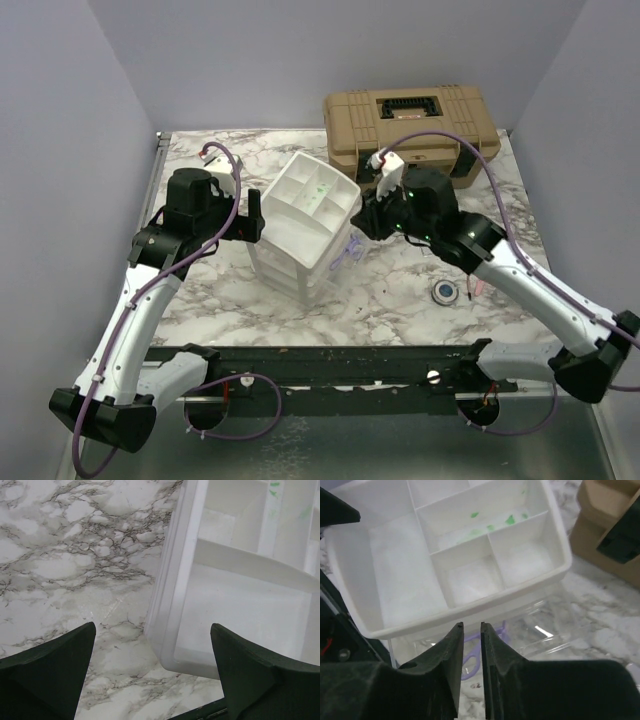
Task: Organize the makeup
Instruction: Place the makeup tool in the drawer, then pick up the makeup brush from the center of the board.
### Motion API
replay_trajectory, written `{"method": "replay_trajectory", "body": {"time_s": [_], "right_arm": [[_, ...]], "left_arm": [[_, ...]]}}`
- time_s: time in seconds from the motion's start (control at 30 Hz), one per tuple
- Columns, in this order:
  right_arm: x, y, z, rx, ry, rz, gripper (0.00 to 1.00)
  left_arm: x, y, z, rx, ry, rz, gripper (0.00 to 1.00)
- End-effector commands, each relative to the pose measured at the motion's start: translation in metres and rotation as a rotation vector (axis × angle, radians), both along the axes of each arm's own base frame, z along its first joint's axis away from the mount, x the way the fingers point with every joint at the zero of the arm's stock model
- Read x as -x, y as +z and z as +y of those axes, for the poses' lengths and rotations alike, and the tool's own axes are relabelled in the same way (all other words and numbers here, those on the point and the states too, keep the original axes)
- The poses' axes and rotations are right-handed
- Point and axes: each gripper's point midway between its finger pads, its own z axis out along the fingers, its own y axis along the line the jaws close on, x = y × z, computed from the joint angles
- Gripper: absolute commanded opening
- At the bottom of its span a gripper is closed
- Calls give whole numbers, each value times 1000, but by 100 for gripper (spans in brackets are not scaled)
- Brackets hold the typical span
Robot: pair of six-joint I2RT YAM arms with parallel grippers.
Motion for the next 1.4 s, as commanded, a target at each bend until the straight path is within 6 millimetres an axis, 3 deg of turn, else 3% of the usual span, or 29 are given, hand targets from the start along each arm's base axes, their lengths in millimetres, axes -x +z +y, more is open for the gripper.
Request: {"method": "replay_trajectory", "body": {"time_s": [0.0, 0.23, 0.47, 0.63, 0.8, 0.87, 0.97, 1.07, 1.2, 1.3, 1.37], "right_arm": [[37, -67, 5, 105, -18, 445, 22], [46, -76, 8, 68, -23, 518, 19], [46, -101, 2, 221, -39, 612, 17], [47, -108, 15, 204, 7, 635, 17], [36, -104, 26, 174, 5, 614, 17], [30, -94, 27, 148, -15, 576, 21], [20, -63, 25, 73, -50, 486, 26], [12, -24, 7, -23, -157, 365, 37], [2, 9, -56, -105, -442, 201, 54], [5, -1, -126, -84, -757, 144, 62], [13, -21, -168, -24, -918, 162, 63]], "left_arm": [[2, 0, 2, -23, -3, 6, 99], [2, 1, 2, -23, -2, 2, 99], [3, 2, 2, -18, 3, 0, 99], [3, 1, 3, -18, 7, 4, 99], [3, 2, 3, -16, 7, 1, 99], [3, 2, 3, -16, 7, 0, 99], [4, 1, 4, -21, 8, 3, 99], [4, 1, 5, -29, 12, 0, 99], [3, 1, 7, -35, 16, -4, 99], [2, 2, 7, -37, 20, -14, 99], [2, 3, 7, -34, 17, -16, 99]]}}
